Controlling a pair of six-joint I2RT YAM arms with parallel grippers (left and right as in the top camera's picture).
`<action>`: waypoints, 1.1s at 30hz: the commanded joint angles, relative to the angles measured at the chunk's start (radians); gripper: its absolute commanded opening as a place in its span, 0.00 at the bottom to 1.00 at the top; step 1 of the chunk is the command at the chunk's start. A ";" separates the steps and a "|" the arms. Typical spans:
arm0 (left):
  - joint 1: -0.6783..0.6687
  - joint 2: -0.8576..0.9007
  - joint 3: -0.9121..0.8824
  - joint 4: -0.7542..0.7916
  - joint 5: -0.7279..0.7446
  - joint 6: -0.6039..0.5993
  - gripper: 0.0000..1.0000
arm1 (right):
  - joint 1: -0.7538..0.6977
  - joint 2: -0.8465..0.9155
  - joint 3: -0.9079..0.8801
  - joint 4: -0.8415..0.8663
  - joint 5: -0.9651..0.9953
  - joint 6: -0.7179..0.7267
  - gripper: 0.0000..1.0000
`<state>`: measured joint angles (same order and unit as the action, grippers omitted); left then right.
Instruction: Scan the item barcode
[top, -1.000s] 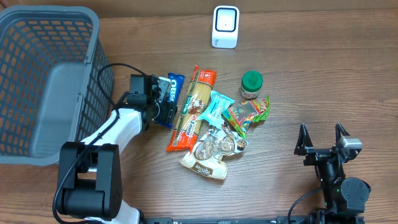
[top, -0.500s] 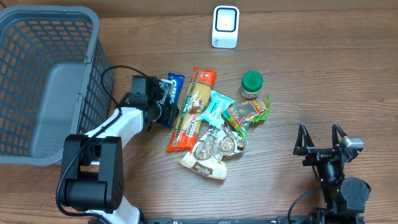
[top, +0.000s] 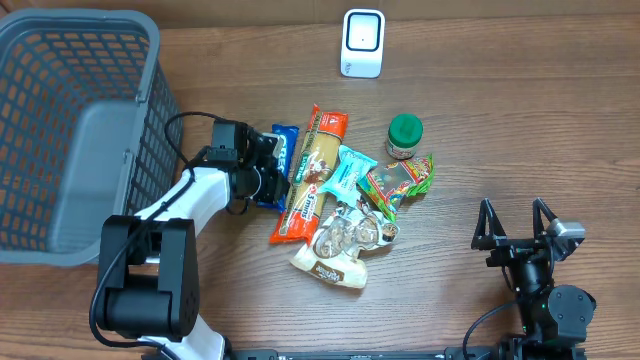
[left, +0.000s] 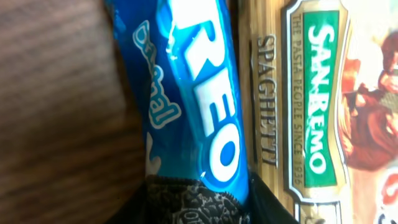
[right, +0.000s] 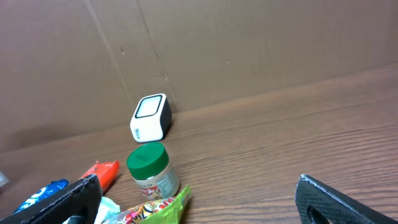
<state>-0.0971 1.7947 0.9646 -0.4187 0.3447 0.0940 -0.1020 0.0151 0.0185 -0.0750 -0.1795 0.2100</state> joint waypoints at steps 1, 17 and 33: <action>-0.001 0.023 0.068 -0.052 0.081 -0.020 0.18 | 0.007 -0.008 -0.011 0.007 -0.006 0.008 1.00; 0.028 0.023 0.506 -0.446 0.491 0.092 0.09 | 0.007 -0.008 -0.011 0.022 -0.234 0.191 1.00; 0.060 0.023 0.540 -0.463 1.237 0.118 0.04 | 0.007 -0.008 -0.011 0.023 -0.323 0.235 1.00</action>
<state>-0.0265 1.8053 1.4780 -0.8799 1.4681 0.2161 -0.1020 0.0147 0.0185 -0.0620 -0.4843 0.4023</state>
